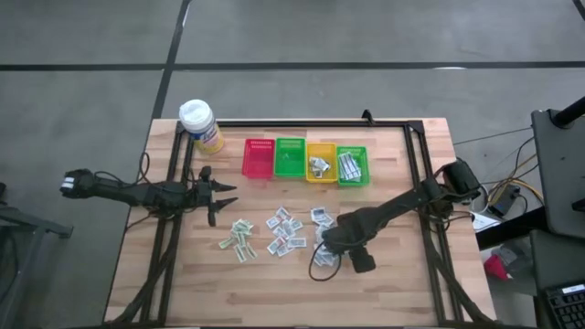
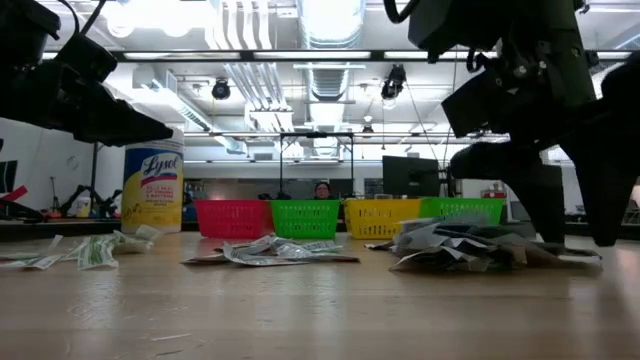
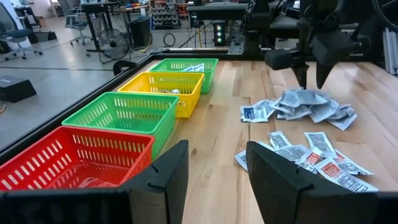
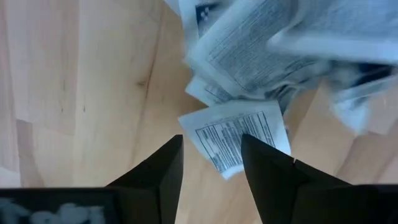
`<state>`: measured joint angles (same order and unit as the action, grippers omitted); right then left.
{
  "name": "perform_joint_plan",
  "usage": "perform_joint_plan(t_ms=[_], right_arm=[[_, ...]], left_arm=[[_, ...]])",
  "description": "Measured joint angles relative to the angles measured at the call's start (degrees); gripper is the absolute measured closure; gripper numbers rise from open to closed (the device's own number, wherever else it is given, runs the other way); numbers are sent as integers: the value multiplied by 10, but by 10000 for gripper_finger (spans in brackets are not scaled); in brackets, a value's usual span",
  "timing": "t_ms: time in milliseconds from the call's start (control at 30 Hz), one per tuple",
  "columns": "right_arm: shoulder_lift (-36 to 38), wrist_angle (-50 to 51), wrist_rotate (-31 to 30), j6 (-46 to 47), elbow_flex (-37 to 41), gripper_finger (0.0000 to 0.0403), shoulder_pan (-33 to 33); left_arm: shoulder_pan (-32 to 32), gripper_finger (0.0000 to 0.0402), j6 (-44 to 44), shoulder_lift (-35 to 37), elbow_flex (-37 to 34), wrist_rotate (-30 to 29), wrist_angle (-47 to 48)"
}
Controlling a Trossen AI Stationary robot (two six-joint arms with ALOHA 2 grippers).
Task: Pick & Place First Aid Supplies
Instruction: Adjust the blue alcohol pad on the table, then put the blue alcohol pad into the yellow bin
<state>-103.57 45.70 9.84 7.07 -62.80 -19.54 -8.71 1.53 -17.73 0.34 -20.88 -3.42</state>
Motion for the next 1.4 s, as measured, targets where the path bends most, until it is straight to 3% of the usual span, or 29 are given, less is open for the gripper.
perform_joint_plan(t_ms=[267, 667, 1000, 1400], right_arm=[[2, -33, -48, 3, 31, 255, -1], [9, -12, -53, 23, 57, 262, -1], [79, 51, -102, 77, 73, 278, -1], [168, -6, -116, 154, 110, 280, -1]], left_arm=[[0, 243, 0, 0, 0, 0, 0], [0, 243, 20, 0, 0, 0, -2], [0, 243, 19, 0, 0, 0, -4], [0, 243, 16, -2, 0, 0, -6]])
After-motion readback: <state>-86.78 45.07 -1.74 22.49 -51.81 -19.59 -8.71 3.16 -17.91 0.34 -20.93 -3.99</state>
